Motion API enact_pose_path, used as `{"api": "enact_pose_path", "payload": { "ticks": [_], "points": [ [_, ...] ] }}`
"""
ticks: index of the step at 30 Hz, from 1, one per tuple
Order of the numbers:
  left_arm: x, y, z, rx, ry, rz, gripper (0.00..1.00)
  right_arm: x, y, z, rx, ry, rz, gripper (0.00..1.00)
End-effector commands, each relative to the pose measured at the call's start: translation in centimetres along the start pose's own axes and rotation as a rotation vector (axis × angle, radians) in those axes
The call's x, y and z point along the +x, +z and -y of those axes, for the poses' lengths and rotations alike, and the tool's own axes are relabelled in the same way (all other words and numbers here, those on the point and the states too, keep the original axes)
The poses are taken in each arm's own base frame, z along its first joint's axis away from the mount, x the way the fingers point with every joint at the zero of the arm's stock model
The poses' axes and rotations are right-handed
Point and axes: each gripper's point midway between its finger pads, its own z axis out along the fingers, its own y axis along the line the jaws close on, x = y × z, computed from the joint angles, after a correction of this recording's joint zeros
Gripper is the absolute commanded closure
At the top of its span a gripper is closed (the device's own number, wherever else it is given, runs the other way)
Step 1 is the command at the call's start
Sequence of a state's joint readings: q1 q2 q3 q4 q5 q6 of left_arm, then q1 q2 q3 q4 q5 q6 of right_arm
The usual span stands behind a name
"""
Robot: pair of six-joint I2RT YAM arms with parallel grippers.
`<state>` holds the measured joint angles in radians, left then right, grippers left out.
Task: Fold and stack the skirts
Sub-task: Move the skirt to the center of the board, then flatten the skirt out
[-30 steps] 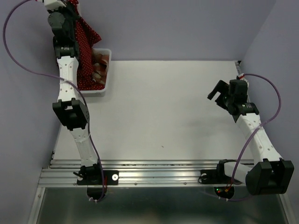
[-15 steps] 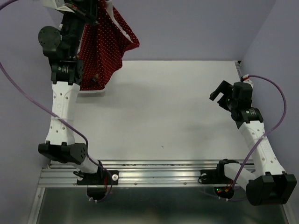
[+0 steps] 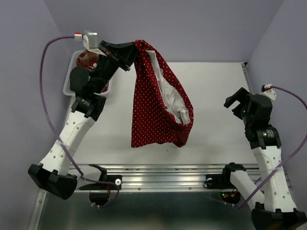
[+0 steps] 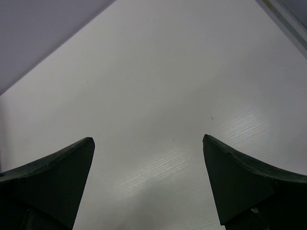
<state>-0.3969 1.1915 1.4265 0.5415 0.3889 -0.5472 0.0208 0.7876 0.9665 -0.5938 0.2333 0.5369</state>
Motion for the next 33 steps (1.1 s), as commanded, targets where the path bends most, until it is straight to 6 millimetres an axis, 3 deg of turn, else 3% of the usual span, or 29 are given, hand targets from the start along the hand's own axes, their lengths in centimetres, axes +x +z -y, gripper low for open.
{"api": "enact_pose_path", "payload": {
  "ticks": [1, 3, 4, 5, 6, 7, 8, 9, 11, 14, 15, 17, 20, 22, 25, 29, 33],
  "points": [
    [8.1, -1.2, -6.8, -0.233, -0.142, -0.067, 1.00, -1.5, -1.3, 0.6, 0.027, -0.005, 0.054, 0.00],
    [16.3, -4.0, -11.7, -0.400, -0.192, -0.216, 0.99, -0.5, -1.0, 0.4, 0.016, -0.026, 0.002, 0.00],
    [19.0, -5.1, -13.2, -0.447, -0.203, -0.280, 0.94, 0.0, -0.7, 0.3, 0.008, -0.037, -0.020, 0.00],
    [23.4, -7.2, -16.1, -0.554, -0.219, -0.376, 0.76, 1.1, -0.2, -0.3, -0.020, -0.051, -0.078, 0.00],
    [26.6, -9.7, -18.1, -0.664, -0.219, -0.486, 0.57, 1.8, 0.1, -0.5, -0.035, -0.072, -0.116, 0.00],
    [28.8, -11.0, -18.9, -0.712, -0.234, -0.561, 0.25, 2.4, 0.3, -0.8, -0.055, -0.090, -0.147, 0.00],
    [31.1, -12.4, -20.9, -0.792, -0.202, -0.642, 0.02, 3.6, 0.5, -1.8, -0.115, -0.107, -0.209, 0.00],
    [32.3, -13.8, -21.9, -0.851, -0.196, -0.697, 0.01, 4.1, 0.6, -2.2, -0.138, -0.117, -0.235, 0.00],
    [33.5, -17.0, -23.6, -0.994, -0.156, -0.780, 0.01, 5.2, 0.5, -3.7, -0.236, -0.137, -0.288, 0.00],
    [33.1, -19.2, -24.1, -1.072, -0.128, -0.784, 0.01, 8.5, -0.1, -6.1, -0.382, -0.160, -0.414, 0.00],
    [32.8, -19.3, -24.0, -1.074, -0.125, -0.776, 0.01, 8.8, 0.2, -5.8, -0.370, -0.164, -0.419, 0.00],
    [31.8, -19.8, -23.7, -1.086, -0.116, -0.749, 0.01, 11.3, -0.5, -6.9, -0.394, -0.224, -0.480, 0.00],
    [30.9, -20.8, -23.5, -1.114, -0.099, -0.742, 0.01, 16.0, -2.6, -9.1, -0.484, -0.322, -0.591, 0.00],
    [29.5, -21.3, -23.6, -1.139, -0.075, -0.715, 0.01, 20.2, -5.5, -11.2, -0.613, -0.389, -0.686, 0.00],
    [28.9, -22.8, -23.8, -1.161, -0.092, -0.712, 0.01, 25.2, -8.2, -12.5, -0.702, -0.467, -0.789, 0.00],
    [28.7, -23.9, -23.6, -1.169, -0.100, -0.709, 0.01, 29.2, -8.8, -12.2, -0.703, -0.525, -0.891, 0.00],
    [29.5, -24.6, -23.6, -1.173, -0.115, -0.734, 0.01, 31.9, -7.5, -10.6, -0.610, -0.530, -0.958, 0.00]
  ]
}}
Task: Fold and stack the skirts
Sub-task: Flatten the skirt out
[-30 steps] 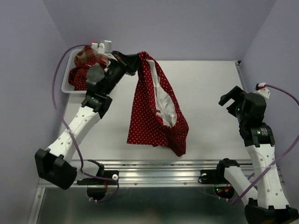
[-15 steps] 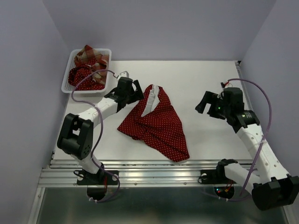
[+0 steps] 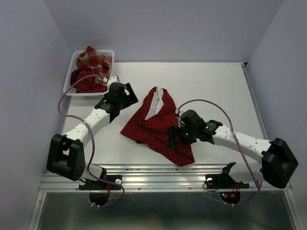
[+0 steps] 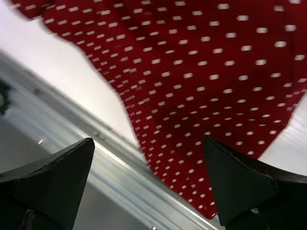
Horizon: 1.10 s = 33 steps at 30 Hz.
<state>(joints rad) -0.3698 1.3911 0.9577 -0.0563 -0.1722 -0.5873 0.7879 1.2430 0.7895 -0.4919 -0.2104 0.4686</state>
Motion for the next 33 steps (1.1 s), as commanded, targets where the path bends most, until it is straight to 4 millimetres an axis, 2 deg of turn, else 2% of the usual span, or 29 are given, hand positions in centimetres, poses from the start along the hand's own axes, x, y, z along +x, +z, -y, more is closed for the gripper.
{"api": "enact_pose_path", "payload": {
  "ticks": [1, 6, 9, 10, 13, 15, 19, 20, 21, 22, 23, 24, 27, 28, 29, 31, 32, 33],
  "points": [
    [0.6, -0.1, -0.4, -0.003, 0.002, -0.009, 0.01, -0.2, 1.9, 0.6, 0.025, 0.063, 0.012, 0.00],
    [2.2, 0.4, -0.5, 0.018, 0.008, -0.057, 0.01, 0.2, 3.4, 3.4, 0.165, 0.116, 0.012, 0.00],
    [2.8, 0.7, -0.6, 0.019, 0.009, -0.075, 0.01, 0.1, 4.2, 6.1, 0.235, 0.198, -0.004, 0.00],
    [3.0, 0.7, -0.6, 0.023, 0.009, -0.082, 0.01, 0.0, 4.3, 8.0, 0.271, 0.251, -0.009, 0.00],
    [3.8, 0.8, -0.6, 0.031, 0.013, -0.107, 0.01, 0.1, 4.2, 10.9, 0.334, 0.344, -0.013, 0.00],
    [4.1, 0.9, -1.1, 0.019, 0.015, -0.110, 0.01, 0.1, 3.6, 13.5, 0.386, 0.406, 0.001, 0.00],
    [4.5, 0.8, -1.3, 0.018, 0.020, -0.122, 0.01, -1.7, 2.3, 16.7, 0.438, 0.432, 0.045, 0.00],
    [4.6, 0.8, -1.4, 0.019, 0.022, -0.124, 0.01, -2.4, 1.8, 17.7, 0.473, 0.430, 0.067, 0.00],
    [4.6, 0.7, -1.2, 0.025, 0.022, -0.127, 0.01, -4.2, 1.1, 18.1, 0.484, 0.417, 0.105, 0.00],
    [4.6, 0.7, -1.1, 0.030, 0.021, -0.129, 0.01, -4.8, 0.1, 19.8, 0.558, 0.406, 0.116, 0.00],
    [4.5, 0.6, -1.0, 0.034, 0.020, -0.129, 0.01, -5.8, -0.8, 20.6, 0.600, 0.404, 0.134, 0.00],
    [4.6, 0.6, -1.0, 0.038, 0.020, -0.129, 0.01, -8.4, -2.6, 21.8, 0.648, 0.412, 0.197, 0.00],
    [4.7, 0.3, -0.8, 0.051, 0.024, -0.135, 0.01, -11.4, -4.9, 23.8, 0.680, 0.422, 0.249, 0.00],
    [4.6, 0.2, -0.9, 0.048, 0.024, -0.131, 0.01, -13.5, -6.0, 24.0, 0.670, 0.428, 0.291, 0.00],
    [4.5, 0.1, -1.2, 0.037, 0.024, -0.126, 0.01, -13.7, -6.3, 24.6, 0.685, 0.439, 0.279, 0.00],
    [4.5, -0.2, -1.4, 0.028, 0.020, -0.120, 0.01, -14.7, -7.1, 24.4, 0.689, 0.392, 0.271, 0.00],
    [4.4, -0.5, -1.5, 0.030, 0.020, -0.114, 0.01, -16.3, -8.1, 23.5, 0.656, 0.375, 0.308, 0.00],
    [4.4, -0.6, -1.6, 0.030, 0.020, -0.109, 0.01, -17.1, -8.2, 21.9, 0.607, 0.347, 0.321, 0.00]
  ]
}}
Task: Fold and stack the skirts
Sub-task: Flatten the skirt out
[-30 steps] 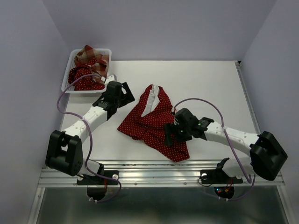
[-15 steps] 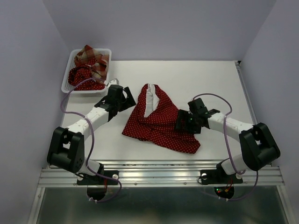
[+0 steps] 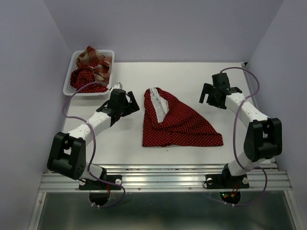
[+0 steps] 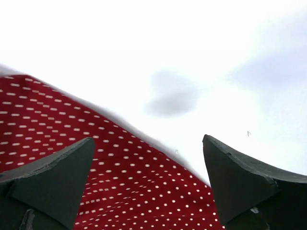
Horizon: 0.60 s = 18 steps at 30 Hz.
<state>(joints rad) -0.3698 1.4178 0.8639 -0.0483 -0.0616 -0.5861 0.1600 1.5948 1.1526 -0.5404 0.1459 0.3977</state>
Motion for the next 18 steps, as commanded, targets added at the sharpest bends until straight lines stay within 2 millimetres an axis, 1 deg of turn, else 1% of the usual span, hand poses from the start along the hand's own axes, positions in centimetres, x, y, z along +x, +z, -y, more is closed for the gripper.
{"api": "enact_pose_path", "payload": {
  "ticks": [1, 2, 3, 4, 5, 6, 7, 8, 9, 10, 12, 13, 14, 15, 16, 17, 18],
  "points": [
    [-0.8, -1.5, -0.2, 0.009, 0.000, 0.051, 0.01, -2.9, -3.9, -3.0, -0.084, -0.116, 0.073, 0.00],
    [-1.0, -1.6, -0.3, 0.007, -0.004, 0.064, 0.01, -2.9, -6.2, -5.8, -0.139, -0.166, 0.127, 0.00],
    [-1.1, -1.6, -0.4, 0.002, -0.007, 0.069, 0.01, -2.4, -6.6, -7.1, -0.151, -0.186, 0.134, 0.00],
    [-1.2, -1.7, -0.5, -0.001, -0.010, 0.074, 0.01, -2.2, -8.0, -8.3, -0.172, -0.147, 0.158, 0.00],
    [-1.4, -1.7, -0.5, -0.003, -0.014, 0.080, 0.01, -1.6, -8.7, -9.4, -0.184, -0.126, 0.164, 0.00],
    [-1.4, -1.7, -0.5, -0.005, -0.015, 0.081, 0.01, 0.3, -9.5, -11.8, -0.219, -0.141, 0.151, 0.00],
    [-1.5, -1.6, -0.5, -0.006, -0.015, 0.083, 0.01, 1.1, -9.6, -12.6, -0.202, -0.144, 0.162, 0.00],
    [-1.6, -1.6, -0.8, -0.012, -0.022, 0.088, 0.01, 3.2, -10.5, -15.0, -0.218, -0.140, 0.158, 0.00],
    [-1.6, -1.7, -0.8, -0.014, -0.025, 0.087, 0.01, 3.9, -10.5, -15.8, -0.207, -0.132, 0.161, 0.00],
    [-1.6, -1.7, -0.9, -0.016, -0.025, 0.086, 0.01, 5.2, -9.7, -16.6, -0.177, -0.097, 0.142, 0.00],
    [-1.6, -1.8, -1.1, -0.015, -0.033, 0.088, 0.01, 6.8, -9.2, -18.2, -0.172, -0.071, 0.139, 0.00],
    [-1.5, -1.9, -1.2, -0.018, -0.038, 0.086, 0.01, 8.1, -8.6, -19.2, -0.164, -0.032, 0.134, 0.00],
    [-1.3, -1.9, -1.4, -0.019, -0.038, 0.083, 0.01, 8.6, -8.3, -19.6, -0.167, -0.014, 0.130, 0.00],
    [-1.5, -2.1, -1.4, -0.018, -0.041, 0.089, 0.01, 9.5, -8.2, -20.5, -0.196, -0.009, 0.104, 0.00],
    [-1.4, -2.1, -1.5, -0.018, -0.039, 0.089, 0.01, 9.7, -7.9, -21.3, -0.223, 0.034, 0.098, 0.00],
    [-1.3, -2.2, -1.5, -0.017, -0.036, 0.088, 0.01, 11.0, -8.1, -22.3, -0.253, 0.025, 0.084, 0.00],
    [-1.5, -2.3, -1.5, -0.014, -0.036, 0.091, 0.01, 11.4, -8.1, -22.8, -0.272, 0.038, 0.085, 0.00]
  ]
}}
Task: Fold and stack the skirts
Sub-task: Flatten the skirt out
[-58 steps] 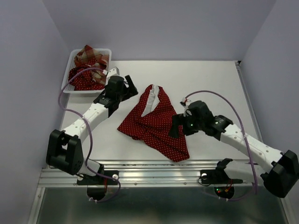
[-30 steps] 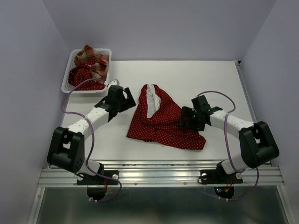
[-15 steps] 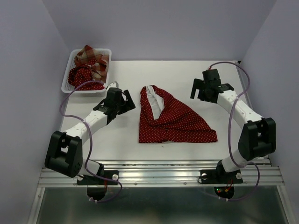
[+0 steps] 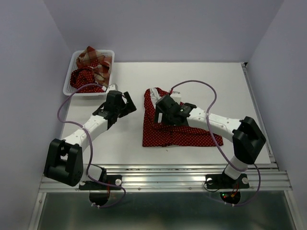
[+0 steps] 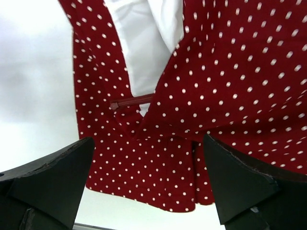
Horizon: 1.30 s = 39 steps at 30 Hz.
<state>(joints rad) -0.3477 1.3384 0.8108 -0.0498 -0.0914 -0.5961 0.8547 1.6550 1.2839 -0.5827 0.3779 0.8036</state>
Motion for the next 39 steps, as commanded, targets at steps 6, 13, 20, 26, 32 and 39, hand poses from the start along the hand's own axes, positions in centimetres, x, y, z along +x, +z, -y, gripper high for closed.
{"api": "enact_pose_path", "payload": {
  "ticks": [6, 13, 20, 26, 32, 39],
  "points": [
    [-0.8, -0.9, 0.1, 0.027, -0.001, 0.034, 0.01, 1.3, 2.2, -4.3, -0.053, 0.167, 0.070, 0.00],
    [-0.8, -1.1, 0.0, 0.040, -0.007, 0.041, 0.01, 2.7, 3.4, -3.5, 0.005, 0.195, 0.055, 0.05],
    [-0.7, -1.1, 0.0, 0.054, -0.008, 0.036, 0.01, 2.8, 4.5, -3.2, 0.033, 0.198, 0.079, 0.30],
    [-0.9, -1.3, -0.2, 0.053, -0.011, 0.045, 0.01, 3.4, 5.5, -2.2, 0.098, 0.183, 0.076, 0.49],
    [-1.0, -1.4, -0.1, 0.059, -0.013, 0.048, 0.01, 2.8, 5.8, -1.3, 0.145, 0.171, 0.119, 0.72],
    [-1.5, -1.5, 1.0, 0.111, 0.006, 0.050, 0.01, 1.5, 3.6, 0.0, 0.143, 0.023, 0.150, 0.99]
  ]
}}
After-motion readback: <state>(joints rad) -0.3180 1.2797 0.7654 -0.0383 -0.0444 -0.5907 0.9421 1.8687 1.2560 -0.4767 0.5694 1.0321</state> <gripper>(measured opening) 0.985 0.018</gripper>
